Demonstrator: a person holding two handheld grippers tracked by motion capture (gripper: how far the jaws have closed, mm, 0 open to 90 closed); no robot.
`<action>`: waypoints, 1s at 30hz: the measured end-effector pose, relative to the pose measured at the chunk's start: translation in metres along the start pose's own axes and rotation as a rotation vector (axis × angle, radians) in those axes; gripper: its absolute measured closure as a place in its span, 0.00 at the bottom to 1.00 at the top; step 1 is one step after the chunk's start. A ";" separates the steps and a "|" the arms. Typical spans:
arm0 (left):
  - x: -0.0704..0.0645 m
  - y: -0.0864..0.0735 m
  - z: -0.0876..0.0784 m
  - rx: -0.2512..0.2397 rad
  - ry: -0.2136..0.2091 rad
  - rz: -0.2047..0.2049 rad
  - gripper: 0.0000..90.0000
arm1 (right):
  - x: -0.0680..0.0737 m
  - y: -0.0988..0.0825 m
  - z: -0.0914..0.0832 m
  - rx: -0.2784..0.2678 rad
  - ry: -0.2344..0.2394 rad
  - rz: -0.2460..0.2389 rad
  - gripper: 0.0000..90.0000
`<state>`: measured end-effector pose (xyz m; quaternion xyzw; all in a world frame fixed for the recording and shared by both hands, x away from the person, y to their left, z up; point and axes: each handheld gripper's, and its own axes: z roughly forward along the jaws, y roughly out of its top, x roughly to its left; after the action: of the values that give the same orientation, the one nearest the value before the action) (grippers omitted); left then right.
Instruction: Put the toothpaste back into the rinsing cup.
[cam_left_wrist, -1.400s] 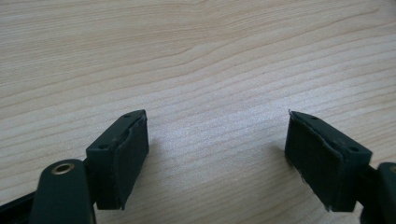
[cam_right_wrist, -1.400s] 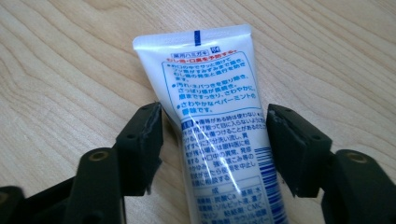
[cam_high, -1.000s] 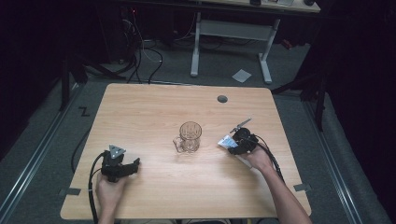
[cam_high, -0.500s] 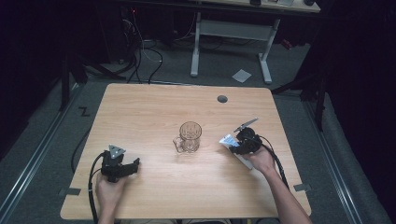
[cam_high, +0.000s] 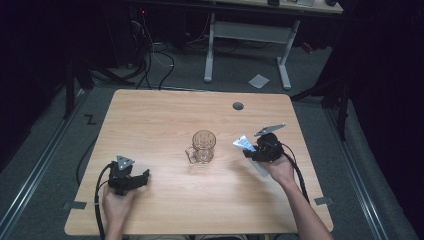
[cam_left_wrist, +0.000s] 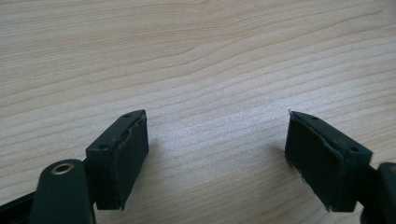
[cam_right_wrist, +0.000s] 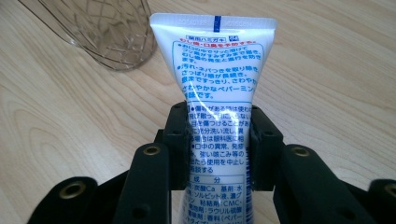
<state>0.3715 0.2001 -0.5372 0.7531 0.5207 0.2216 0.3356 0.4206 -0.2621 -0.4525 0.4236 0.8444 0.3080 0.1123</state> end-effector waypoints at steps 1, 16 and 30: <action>0.000 0.000 0.000 -0.001 -0.001 0.000 0.24 | 0.002 0.001 -0.002 -0.004 -0.005 -0.002 0.74; 0.000 0.000 0.000 0.000 -0.004 0.002 0.24 | 0.012 0.006 -0.007 -0.073 -0.001 -0.013 0.73; 0.000 0.000 0.000 -0.001 -0.002 0.002 0.24 | 0.023 0.020 -0.015 -0.141 -0.004 -0.040 0.73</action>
<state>0.3715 0.2000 -0.5373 0.7536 0.5198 0.2213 0.3361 0.4129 -0.2411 -0.4269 0.3983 0.8286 0.3637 0.1499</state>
